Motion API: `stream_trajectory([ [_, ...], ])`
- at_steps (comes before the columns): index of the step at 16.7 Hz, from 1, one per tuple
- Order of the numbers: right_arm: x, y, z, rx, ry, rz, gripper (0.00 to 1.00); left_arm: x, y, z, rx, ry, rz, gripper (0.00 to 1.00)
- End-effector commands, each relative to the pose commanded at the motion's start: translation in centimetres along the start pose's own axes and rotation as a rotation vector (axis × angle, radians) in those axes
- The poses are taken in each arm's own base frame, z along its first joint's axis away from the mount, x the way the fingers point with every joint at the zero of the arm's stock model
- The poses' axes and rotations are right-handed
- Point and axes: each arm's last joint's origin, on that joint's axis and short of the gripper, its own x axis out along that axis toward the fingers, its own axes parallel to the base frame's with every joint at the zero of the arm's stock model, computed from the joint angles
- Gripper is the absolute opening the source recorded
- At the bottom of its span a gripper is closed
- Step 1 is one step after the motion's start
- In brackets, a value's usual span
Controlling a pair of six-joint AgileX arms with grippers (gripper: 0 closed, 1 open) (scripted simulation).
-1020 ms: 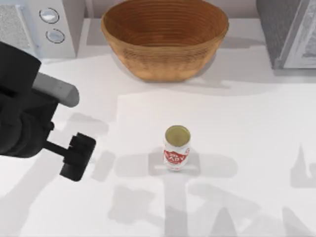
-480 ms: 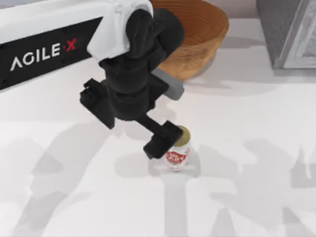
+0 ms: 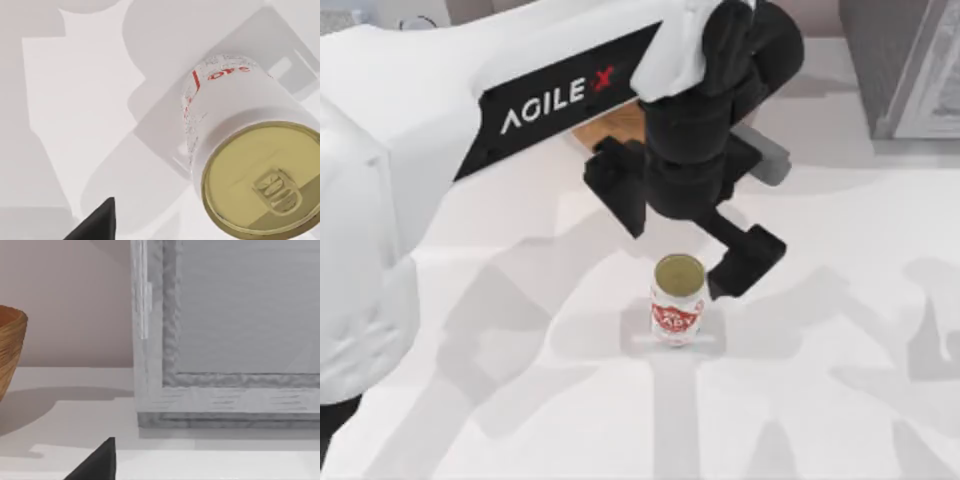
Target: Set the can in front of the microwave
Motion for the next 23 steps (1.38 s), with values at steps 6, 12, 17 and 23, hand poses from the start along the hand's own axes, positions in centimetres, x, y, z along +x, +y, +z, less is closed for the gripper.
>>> stream_trajectory([
  [6,0.0,0.0,0.0,0.0,0.0,0.0,1.0,0.0,0.1,0.1,-0.003,-0.005,0.0,1.0],
  [12,0.0,0.0,0.0,0.0,0.0,0.0,1.0,4.5,0.0,0.2,0.001,-0.005,0.0,1.0],
  [17,0.0,0.0,0.0,0.0,0.0,0.0,1.0,6.0,-0.1,0.1,0.001,-0.002,0.0,1.0],
  [23,0.0,0.0,0.0,0.0,0.0,0.0,1.0,6.0,-0.1,0.1,0.001,-0.002,0.0,0.62],
])
